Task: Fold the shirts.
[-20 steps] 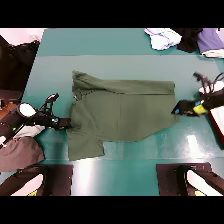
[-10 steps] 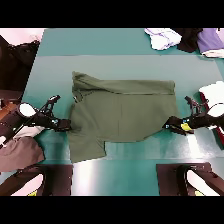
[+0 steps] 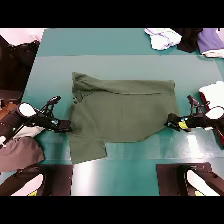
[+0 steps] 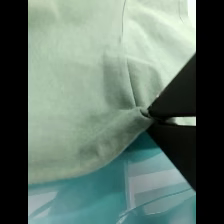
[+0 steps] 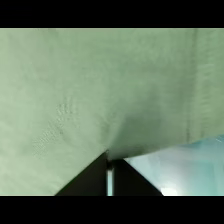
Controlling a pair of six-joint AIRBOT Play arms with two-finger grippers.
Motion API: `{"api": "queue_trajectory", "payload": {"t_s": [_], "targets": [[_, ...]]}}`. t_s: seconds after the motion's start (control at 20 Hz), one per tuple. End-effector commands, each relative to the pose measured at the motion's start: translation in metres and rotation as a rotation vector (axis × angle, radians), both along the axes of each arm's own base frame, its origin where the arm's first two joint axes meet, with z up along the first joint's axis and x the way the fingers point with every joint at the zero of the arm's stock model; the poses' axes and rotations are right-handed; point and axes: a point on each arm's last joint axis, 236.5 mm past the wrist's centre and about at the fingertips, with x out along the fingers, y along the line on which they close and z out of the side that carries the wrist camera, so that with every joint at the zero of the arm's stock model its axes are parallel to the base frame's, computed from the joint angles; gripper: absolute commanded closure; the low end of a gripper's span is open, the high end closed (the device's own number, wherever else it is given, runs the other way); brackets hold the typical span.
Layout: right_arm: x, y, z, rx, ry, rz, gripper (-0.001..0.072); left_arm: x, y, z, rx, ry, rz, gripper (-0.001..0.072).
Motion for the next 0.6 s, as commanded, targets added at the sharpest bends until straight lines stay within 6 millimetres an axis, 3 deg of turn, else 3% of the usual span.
{"api": "queue_trajectory", "payload": {"t_s": [0.0, 0.2, 0.3, 0.4, 0.55], "targets": [[0.008, 0.001, 0.011, 0.001, -0.044, 0.02, 0.0693, 0.001, 0.0, 0.008, 0.001, -0.01, -0.016, 0.0675], [0.031, 0.0, 0.076, -0.022, -0.215, 0.045, 0.0692, 0.022, -0.001, 0.037, -0.001, -0.118, -0.013, 0.0674], [0.046, -0.002, 0.102, -0.026, -0.278, 0.02, 0.0692, 0.025, -0.001, 0.041, -0.005, -0.128, -0.012, 0.0675], [0.058, 0.003, 0.111, 0.0, -0.29, 0.018, 0.0691, 0.025, -0.001, 0.041, -0.004, -0.127, -0.013, 0.0675], [0.084, 0.028, 0.107, 0.018, -0.295, 0.097, 0.0682, 0.02, -0.002, 0.04, -0.008, -0.108, -0.023, 0.0674]]}}
